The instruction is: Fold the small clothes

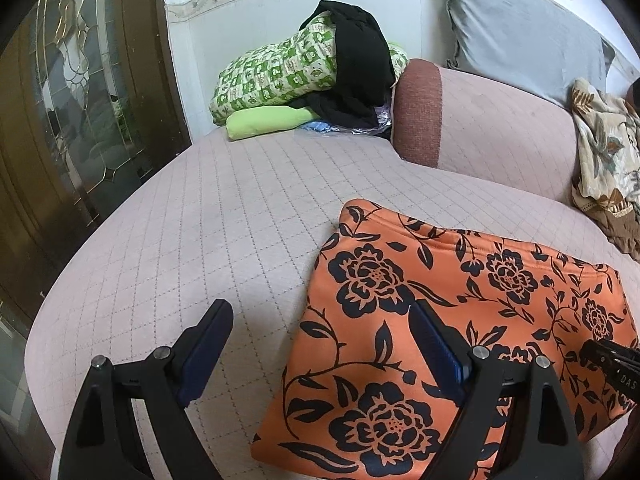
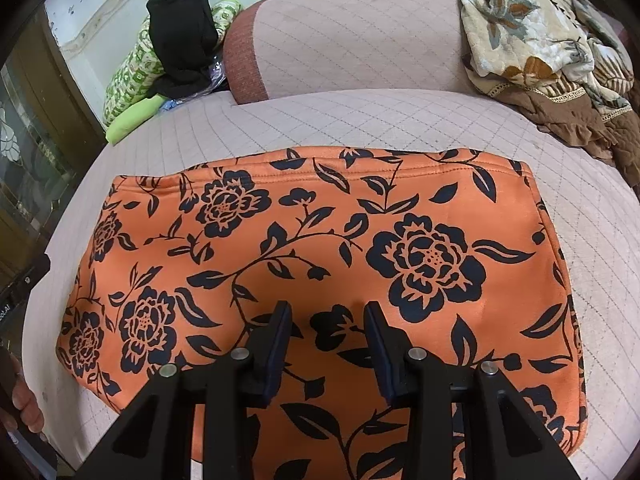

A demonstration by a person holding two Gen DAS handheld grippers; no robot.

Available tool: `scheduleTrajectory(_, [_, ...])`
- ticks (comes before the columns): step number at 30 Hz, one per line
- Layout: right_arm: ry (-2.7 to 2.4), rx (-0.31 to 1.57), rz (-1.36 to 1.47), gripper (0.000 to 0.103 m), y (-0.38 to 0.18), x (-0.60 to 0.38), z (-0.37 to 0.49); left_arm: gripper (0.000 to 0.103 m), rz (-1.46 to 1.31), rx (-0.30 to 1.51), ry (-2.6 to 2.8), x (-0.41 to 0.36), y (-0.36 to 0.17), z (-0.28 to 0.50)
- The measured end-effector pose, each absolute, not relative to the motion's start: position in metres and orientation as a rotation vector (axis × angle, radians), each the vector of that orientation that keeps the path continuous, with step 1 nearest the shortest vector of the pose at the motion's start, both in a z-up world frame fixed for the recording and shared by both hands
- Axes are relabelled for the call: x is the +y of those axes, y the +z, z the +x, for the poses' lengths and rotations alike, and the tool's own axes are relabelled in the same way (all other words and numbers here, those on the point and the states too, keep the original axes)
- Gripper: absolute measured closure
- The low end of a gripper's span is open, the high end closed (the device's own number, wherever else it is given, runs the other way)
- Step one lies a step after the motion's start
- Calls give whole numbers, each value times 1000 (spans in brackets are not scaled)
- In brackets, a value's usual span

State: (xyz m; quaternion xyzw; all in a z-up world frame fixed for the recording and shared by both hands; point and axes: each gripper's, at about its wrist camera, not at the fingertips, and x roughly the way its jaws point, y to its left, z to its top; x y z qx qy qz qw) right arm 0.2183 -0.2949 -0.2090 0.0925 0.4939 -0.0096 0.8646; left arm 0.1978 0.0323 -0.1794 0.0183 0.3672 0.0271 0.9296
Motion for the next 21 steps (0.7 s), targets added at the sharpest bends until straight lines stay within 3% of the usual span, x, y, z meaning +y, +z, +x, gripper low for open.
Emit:
scheduleTrajectory(7, [-38,1011,200,62,-205,-301,220,13,52,772,44,28,-184,200])
scheduleTrajectory(16, [-188,941,265,62,-203,-360,236,13,88,1002,-95,-3,-229,217])
scheduleTrajectory(21, [-293,1028,389,63,-231,-409,235,11,100,1068,-73,-5,-247,225])
